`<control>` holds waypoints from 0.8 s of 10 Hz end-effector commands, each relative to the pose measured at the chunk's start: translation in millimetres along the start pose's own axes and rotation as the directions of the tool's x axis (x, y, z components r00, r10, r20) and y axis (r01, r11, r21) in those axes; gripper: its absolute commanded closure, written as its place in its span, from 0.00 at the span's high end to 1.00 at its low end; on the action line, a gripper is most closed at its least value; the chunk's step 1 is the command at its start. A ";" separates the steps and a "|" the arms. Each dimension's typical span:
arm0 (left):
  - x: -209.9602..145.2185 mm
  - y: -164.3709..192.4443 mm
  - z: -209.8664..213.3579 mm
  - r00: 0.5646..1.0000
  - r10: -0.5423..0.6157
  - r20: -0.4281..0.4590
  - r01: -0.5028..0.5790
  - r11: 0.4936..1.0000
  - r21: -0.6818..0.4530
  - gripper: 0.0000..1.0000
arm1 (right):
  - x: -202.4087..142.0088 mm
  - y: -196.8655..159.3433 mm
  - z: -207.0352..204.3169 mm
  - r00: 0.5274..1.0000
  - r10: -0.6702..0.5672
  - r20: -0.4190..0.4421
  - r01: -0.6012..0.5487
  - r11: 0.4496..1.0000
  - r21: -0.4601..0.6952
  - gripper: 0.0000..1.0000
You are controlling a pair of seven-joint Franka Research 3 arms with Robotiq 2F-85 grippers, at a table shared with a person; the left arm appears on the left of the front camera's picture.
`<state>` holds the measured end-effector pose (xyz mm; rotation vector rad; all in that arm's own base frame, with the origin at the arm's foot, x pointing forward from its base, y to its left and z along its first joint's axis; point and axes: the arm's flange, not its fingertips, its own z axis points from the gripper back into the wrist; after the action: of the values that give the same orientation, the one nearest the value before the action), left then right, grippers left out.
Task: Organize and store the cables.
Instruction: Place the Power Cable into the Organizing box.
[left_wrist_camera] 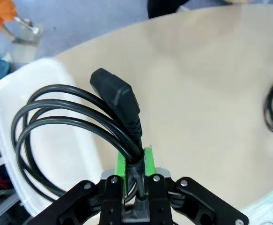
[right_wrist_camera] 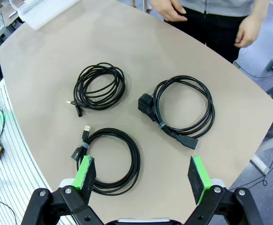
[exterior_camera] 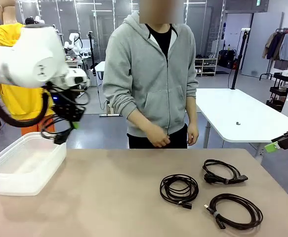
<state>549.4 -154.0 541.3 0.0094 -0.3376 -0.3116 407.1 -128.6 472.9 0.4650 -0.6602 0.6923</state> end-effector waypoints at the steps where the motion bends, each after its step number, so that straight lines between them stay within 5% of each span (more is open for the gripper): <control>1: -30.2 42.9 -3.6 0.999 0.002 0.038 -0.003 1.000 0.019 0.18 | -0.5 0.7 0.9 1.000 0.006 0.009 -0.006 1.000 0.006 1.00; 8: -48.9 133.2 -81.8 0.972 0.235 -0.030 -0.232 0.969 0.087 0.18 | -0.5 0.7 0.9 1.000 0.006 0.009 -0.006 1.000 0.006 1.00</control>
<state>561.8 -16.8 457.9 0.0271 -0.2840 -0.1108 407.0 -128.9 472.9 0.4644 -0.6602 0.6916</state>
